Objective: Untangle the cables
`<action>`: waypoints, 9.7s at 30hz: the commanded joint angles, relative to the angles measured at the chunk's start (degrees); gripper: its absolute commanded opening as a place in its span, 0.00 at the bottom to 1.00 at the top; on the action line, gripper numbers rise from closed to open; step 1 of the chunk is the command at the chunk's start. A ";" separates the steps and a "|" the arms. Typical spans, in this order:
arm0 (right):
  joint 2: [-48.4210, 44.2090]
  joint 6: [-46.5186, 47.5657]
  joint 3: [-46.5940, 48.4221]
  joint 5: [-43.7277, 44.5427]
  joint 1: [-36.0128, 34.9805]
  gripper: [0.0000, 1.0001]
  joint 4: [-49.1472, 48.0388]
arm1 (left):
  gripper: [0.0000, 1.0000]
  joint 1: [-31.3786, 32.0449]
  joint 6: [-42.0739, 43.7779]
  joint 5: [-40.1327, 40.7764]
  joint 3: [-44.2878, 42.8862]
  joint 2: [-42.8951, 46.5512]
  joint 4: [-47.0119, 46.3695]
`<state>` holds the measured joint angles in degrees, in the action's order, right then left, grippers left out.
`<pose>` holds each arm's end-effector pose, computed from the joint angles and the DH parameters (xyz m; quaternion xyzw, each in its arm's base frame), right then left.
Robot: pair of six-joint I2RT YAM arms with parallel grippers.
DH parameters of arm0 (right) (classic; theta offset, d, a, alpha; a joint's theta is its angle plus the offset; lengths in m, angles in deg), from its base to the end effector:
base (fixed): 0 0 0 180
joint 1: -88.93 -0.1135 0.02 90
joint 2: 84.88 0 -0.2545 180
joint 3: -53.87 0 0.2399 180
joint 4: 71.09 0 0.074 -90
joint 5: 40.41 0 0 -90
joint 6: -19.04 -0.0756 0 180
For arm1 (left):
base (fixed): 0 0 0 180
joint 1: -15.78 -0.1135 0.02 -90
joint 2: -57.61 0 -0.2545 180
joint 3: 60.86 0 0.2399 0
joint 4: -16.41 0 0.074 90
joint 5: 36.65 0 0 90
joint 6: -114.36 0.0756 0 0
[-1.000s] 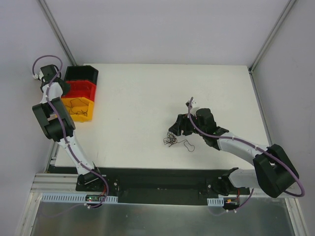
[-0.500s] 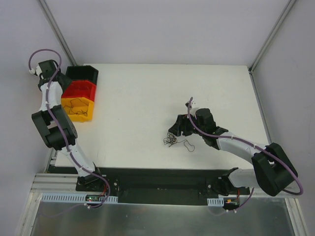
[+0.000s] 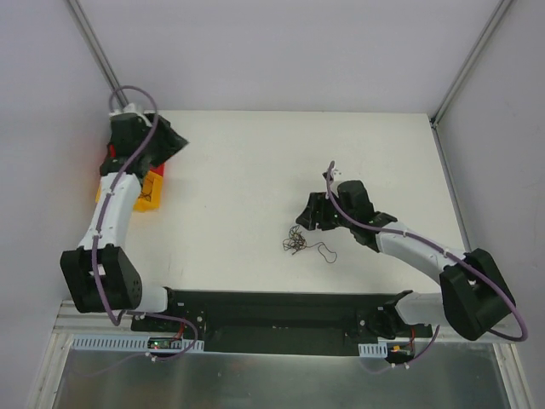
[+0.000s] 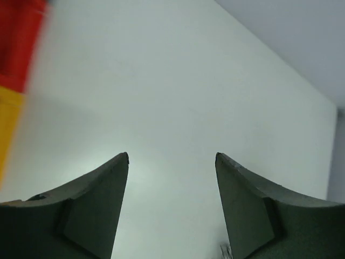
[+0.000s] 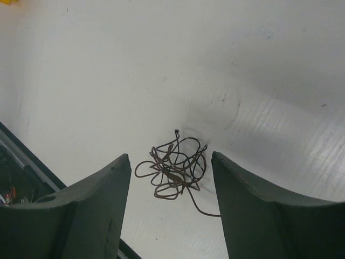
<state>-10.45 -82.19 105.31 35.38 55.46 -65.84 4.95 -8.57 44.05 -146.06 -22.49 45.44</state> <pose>0.2419 0.1822 0.1953 -0.2265 0.8234 0.2918 0.4307 0.3471 0.0540 0.3253 -0.2704 0.7919 -0.1708 0.5203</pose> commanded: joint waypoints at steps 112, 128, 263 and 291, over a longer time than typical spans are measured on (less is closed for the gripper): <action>-28.59 5.69 9.98 10.29 1.92 0.26 40.09 | 0.00 31.57 22.39 -6.23 1.37 5.58 3.12; 1.32 -22.61 9.63 -12.24 1.22 0.52 1.85 | 0.00 42.73 14.56 -20.58 0.93 -8.85 1.10; -23.37 10.26 20.63 18.36 28.30 0.00 39.31 | 0.00 34.82 31.34 3.69 9.99 21.39 -6.81; -10.10 10.87 19.12 36.72 13.98 0.60 41.41 | 0.00 35.44 31.87 -2.30 8.23 13.38 -4.17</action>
<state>-20.89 -71.69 120.23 70.74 73.10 -23.74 39.85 23.50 43.31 -135.39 -10.73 41.37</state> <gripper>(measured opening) 0.545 0.003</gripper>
